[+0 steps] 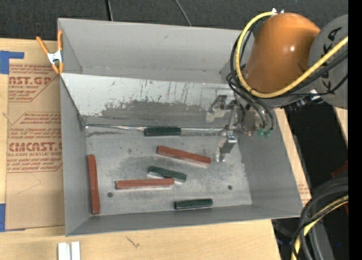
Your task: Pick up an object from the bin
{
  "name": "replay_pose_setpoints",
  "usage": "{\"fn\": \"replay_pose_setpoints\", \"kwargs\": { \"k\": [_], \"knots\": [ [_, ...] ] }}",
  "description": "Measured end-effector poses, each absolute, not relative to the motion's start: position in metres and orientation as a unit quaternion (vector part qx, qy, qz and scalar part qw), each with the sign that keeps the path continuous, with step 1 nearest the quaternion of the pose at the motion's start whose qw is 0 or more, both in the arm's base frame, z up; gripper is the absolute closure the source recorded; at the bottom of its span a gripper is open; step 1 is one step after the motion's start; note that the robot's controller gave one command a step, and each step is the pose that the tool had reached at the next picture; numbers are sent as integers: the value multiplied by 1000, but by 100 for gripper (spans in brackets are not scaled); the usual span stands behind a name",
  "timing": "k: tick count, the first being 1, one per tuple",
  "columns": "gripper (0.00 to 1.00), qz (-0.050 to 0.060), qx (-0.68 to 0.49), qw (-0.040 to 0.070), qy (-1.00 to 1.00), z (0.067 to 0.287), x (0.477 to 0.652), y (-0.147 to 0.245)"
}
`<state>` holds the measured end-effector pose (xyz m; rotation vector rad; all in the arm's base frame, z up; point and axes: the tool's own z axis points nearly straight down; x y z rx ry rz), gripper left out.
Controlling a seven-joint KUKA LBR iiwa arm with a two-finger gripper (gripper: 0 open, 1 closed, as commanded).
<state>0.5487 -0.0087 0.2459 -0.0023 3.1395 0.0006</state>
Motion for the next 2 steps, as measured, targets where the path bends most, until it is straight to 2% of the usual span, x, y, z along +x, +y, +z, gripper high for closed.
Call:
{"fn": "replay_pose_setpoints", "kwargs": {
  "k": [1,2],
  "knots": [
    [0,0,15,4,1000,189,545,-7],
    [100,1,-7,4,1000,76,566,-43]
  ]
}}
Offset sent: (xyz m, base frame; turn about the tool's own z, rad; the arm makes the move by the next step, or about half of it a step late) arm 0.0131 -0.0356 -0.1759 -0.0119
